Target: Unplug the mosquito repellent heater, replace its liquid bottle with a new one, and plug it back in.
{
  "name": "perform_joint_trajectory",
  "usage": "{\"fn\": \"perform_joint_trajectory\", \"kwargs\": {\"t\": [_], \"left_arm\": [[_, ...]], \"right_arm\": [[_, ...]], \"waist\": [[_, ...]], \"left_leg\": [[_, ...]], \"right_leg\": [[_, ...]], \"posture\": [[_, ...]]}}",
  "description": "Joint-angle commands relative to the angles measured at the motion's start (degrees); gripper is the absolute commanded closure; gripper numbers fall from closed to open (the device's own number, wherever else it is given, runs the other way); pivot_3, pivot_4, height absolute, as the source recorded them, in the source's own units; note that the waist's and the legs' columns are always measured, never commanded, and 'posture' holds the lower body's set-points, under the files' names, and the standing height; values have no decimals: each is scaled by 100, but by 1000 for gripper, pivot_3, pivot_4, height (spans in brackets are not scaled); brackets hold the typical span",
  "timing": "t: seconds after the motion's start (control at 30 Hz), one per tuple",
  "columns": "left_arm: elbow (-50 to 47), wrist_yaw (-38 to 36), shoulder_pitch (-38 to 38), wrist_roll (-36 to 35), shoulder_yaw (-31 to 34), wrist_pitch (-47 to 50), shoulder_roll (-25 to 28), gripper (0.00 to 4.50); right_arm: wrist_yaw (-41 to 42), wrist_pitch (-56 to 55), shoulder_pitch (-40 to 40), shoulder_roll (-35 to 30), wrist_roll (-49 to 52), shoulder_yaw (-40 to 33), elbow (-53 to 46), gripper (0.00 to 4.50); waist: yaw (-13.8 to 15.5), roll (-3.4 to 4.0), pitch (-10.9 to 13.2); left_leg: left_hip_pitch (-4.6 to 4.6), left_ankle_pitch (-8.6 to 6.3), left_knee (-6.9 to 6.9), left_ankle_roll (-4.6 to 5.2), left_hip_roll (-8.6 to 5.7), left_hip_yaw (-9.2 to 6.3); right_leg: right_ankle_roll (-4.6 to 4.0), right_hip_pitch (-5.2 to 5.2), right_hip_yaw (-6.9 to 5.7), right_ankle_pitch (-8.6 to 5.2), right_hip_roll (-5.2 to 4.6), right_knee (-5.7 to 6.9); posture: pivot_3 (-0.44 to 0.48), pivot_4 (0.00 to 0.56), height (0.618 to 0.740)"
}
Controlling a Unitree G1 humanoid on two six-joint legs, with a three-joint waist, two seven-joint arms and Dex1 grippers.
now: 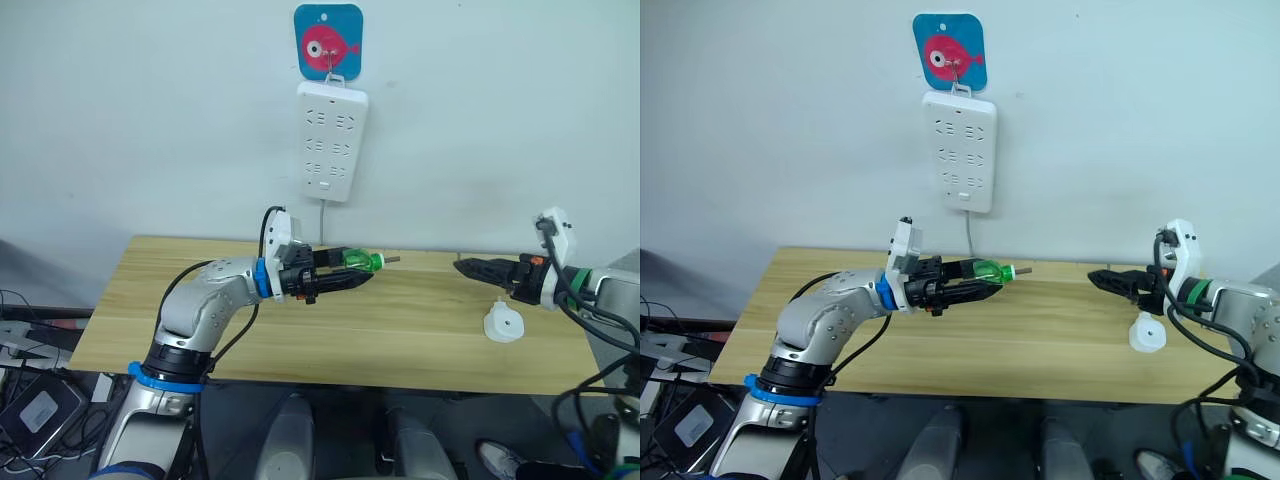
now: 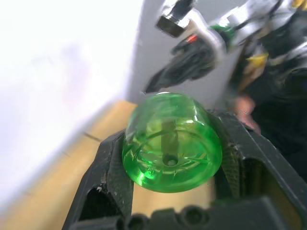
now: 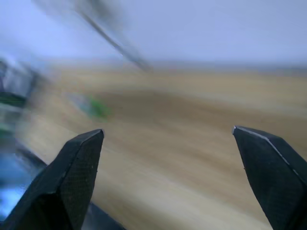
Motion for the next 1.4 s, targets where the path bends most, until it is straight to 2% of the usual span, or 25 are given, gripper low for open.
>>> {"fn": "perform_joint_trajectory", "kwargs": {"t": [0.03, 0.07, 0.13, 0.27, 0.4, 0.7, 0.8, 1.0, 1.07, 1.1, 1.27, 1.4], "left_arm": [[-69, 321, -58, 726, -87, -1329, -323, 2232], [-12, 477, -80, 952, -128, -1657, -462, 2232], [143, 878, -123, 1416, -180, -2299, -709, 2232], [-8, 918, -19, 1601, -392, -2614, -921, 2232], [-59, 972, 23, 1659, -495, -2731, -1038, 2232], [-26, 937, -7, 1680, -585, -2802, -1068, 2232], [-24, 901, 3, 1674, -570, -2841, -1031, 2232], [-61, 944, 27, 1671, -606, -2849, -1069, 2232], [-97, 928, 48, 1663, -629, -2861, -1065, 2232], [-116, 925, 58, 1656, -634, -2851, -1062, 2232], [-126, 874, 39, 1597, -646, -2780, -1058, 2232], [-199, 741, 49, 1519, -716, -2364, -938, 904]], "right_arm": [[-1174, 103, -6, 800, 1511, -732, -547, 29], [-1663, 66, -13, 1297, 1867, -779, -751, 29], [-2949, -668, 287, 1799, 3069, -322, -941, 29], [-4970, -2365, 570, 1858, 4823, 798, -1012, 29], [-5868, -3380, 676, 1598, 5390, 1770, -1162, 29], [-6066, -4636, 836, 836, 5758, 2739, -1273, 29], [-6041, -4951, 834, 701, 5836, 2893, -1273, 582], [-5968, -5302, 861, 413, 5974, 3139, -1319, 2844], [-5936, -5382, 888, 330, 6023, 3212, -1341, 3460], [-5917, -5414, 903, 293, 6067, 3253, -1360, 3674], [-5854, -5555, 894, 185, 6120, 3400, -1371, 3670], [-5799, -5651, 991, 97, 6006, 3421, -1312, 3670]], "waist": [[0, 1, 0], [-4, 2, -1], [-6, 4, -2], [-51, 6, -3], [-142, 6, -3], [-278, 6, -3], [-318, 6, -3], [-339, 6, -3], [-338, 6, -3], [-339, 6, -3], [-338, 6, -3], [-336, 6, -3]], "left_leg": [[0, 0, -4, 0, -1, 1], [-3, 0, -5, 0, -1, 2], [-3, -1, -10, 1, 0, 3], [-3, 0, -8, 1, -1, 5], [4, 0, -3, 2, -1, 5], [4, 0, -6, 3, 1, -2], [3, 0, -5, 3, 1, -3], [3, 0, -6, 3, 1, -4], [3, 0, -6, 3, 1, -3], [3, 0, -6, 3, 1, -3], [3, 0, -6, 3, 1, -3], [2, 0, -7, 3, 1, -4]], "right_leg": [[0, 0, 1, 0, -1, -3], [0, -2, 1, 1, -1, -2], [-1, -5, 1, 1, -1, -1], [0, -6, 4, 0, -1, 4], [0, -2, 7, 0, -1, 8], [-1, -2, 1, -2, 1, 11], [-1, -2, 1, -2, 1, 10], [-3, -3, 0, -3, 1, 10], [-4, -3, 2, -3, 1, 9], [-3, -3, 1, -3, 1, 10], [-5, -3, 2, -4, 1, 9], [-6, -2, 1, -5, 1, 9]], "posture": [[289, 218, 740], [286, 220, 740], [282, 217, 740], [279, 218, 740], [275, 217, 740], [279, 221, 740], [282, 220, 740], [281, 219, 740], [281, 219, 740], [281, 219, 740], [282, 224, 740], [285, 224, 740]]}}
